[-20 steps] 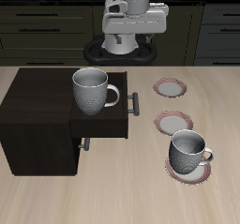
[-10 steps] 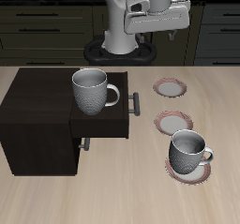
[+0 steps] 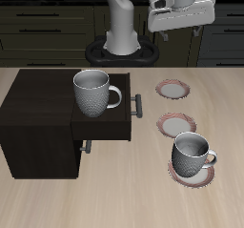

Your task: Place the porcelain mug that is on the plate onto the middle plate relative to the robot

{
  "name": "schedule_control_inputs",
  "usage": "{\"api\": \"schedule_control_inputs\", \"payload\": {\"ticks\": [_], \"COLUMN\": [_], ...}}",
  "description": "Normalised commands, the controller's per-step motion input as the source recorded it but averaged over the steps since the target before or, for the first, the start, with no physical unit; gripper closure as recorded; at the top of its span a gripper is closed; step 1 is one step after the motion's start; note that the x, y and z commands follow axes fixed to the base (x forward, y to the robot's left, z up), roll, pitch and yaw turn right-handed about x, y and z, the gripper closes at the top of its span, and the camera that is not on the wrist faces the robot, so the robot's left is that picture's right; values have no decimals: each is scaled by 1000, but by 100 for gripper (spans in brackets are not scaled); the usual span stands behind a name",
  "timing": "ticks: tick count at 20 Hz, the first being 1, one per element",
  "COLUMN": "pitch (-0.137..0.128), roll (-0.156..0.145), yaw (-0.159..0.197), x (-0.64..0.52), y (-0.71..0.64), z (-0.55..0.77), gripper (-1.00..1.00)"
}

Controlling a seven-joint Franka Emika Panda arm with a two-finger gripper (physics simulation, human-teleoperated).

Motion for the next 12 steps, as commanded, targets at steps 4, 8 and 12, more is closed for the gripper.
{"api": "schedule_control_inputs", "payload": {"ticks": [4,8,12], "pitch": [0,-7,24], "roll": [-40,-60,-133], "yaw": [-12,-12,-6], "x": [185,405,834], "y": [50,146,336], "z": [27,115,-18], "gripper": [-100,-100,-100]}}
